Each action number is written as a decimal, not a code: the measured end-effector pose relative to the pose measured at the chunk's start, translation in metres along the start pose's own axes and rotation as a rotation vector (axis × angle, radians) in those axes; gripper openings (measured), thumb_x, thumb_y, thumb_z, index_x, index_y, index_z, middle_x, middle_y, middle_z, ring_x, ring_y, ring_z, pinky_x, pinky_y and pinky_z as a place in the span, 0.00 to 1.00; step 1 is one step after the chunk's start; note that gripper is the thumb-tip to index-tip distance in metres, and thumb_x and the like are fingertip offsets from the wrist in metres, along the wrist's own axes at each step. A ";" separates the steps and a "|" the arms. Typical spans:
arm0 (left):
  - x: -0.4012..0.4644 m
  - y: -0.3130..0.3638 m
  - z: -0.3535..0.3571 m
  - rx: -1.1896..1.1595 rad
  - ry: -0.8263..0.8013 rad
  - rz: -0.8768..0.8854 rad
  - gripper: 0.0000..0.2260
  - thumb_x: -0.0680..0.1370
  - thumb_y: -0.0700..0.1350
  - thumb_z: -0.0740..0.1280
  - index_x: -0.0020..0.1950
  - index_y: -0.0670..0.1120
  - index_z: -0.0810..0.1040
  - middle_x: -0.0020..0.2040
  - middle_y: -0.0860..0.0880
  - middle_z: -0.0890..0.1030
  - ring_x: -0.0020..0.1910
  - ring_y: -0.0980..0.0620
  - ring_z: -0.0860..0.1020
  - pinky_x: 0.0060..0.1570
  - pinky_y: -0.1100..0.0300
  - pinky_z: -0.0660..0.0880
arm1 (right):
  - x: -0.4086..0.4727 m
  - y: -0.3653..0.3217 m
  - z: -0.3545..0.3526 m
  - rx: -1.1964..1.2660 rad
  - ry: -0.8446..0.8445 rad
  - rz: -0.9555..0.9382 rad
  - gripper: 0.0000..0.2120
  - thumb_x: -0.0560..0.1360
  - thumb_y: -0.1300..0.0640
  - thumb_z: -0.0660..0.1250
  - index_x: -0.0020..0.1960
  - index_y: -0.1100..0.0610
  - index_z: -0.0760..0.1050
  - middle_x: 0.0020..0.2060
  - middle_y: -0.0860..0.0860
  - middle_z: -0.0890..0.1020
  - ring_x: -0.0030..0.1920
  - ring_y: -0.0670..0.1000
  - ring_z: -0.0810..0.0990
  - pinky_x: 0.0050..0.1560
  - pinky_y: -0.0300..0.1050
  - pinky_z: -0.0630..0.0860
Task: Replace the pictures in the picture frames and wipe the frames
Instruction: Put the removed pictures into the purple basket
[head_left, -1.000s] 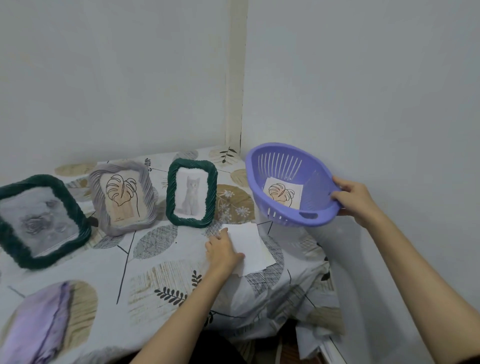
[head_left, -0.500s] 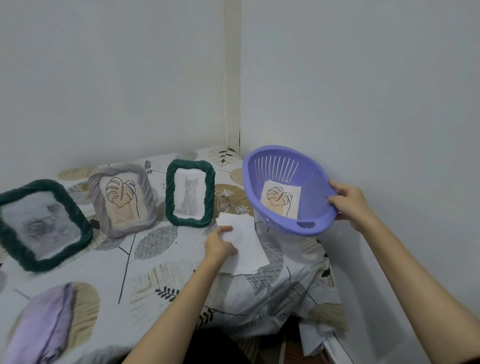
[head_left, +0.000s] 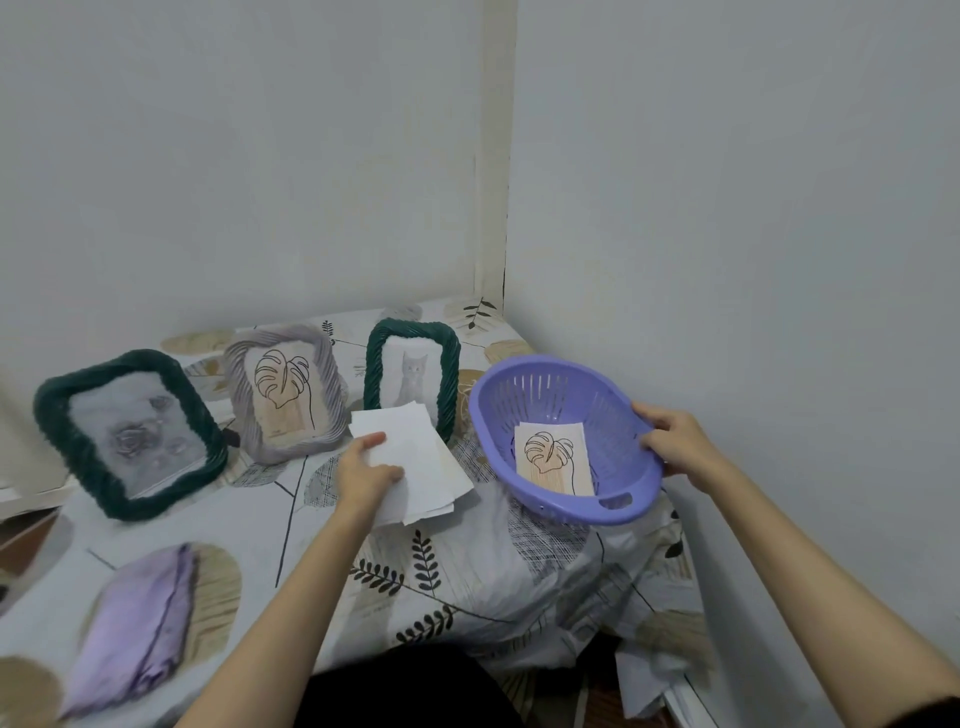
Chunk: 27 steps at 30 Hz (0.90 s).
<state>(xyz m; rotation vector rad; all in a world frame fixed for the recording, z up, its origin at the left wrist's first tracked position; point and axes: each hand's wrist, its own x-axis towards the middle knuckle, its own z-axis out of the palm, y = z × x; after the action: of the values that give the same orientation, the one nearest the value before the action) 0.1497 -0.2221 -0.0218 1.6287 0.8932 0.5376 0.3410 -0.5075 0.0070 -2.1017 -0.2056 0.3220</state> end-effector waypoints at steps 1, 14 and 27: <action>0.001 0.001 -0.002 -0.003 0.005 0.010 0.23 0.70 0.30 0.68 0.63 0.43 0.73 0.64 0.40 0.71 0.54 0.43 0.71 0.55 0.51 0.72 | 0.001 -0.002 0.000 -0.001 -0.005 0.004 0.28 0.71 0.70 0.55 0.68 0.52 0.70 0.51 0.56 0.79 0.40 0.55 0.75 0.35 0.43 0.75; -0.015 0.057 0.000 -0.184 0.009 0.289 0.40 0.69 0.31 0.69 0.74 0.50 0.52 0.63 0.47 0.71 0.60 0.47 0.73 0.62 0.50 0.70 | -0.046 -0.057 0.043 -0.135 0.228 -0.650 0.20 0.75 0.64 0.64 0.66 0.58 0.71 0.59 0.55 0.77 0.57 0.47 0.76 0.61 0.43 0.71; -0.052 0.089 0.043 -0.213 -0.318 0.379 0.12 0.81 0.42 0.56 0.59 0.39 0.74 0.49 0.48 0.80 0.41 0.54 0.79 0.39 0.72 0.74 | -0.082 -0.090 0.104 0.707 0.085 -0.205 0.13 0.74 0.69 0.59 0.54 0.56 0.73 0.45 0.51 0.80 0.46 0.50 0.78 0.43 0.40 0.75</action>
<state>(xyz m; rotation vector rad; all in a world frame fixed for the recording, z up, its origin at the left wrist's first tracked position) 0.1744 -0.2950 0.0590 1.6342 0.2819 0.5893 0.2289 -0.3987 0.0441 -1.3794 -0.2155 0.1480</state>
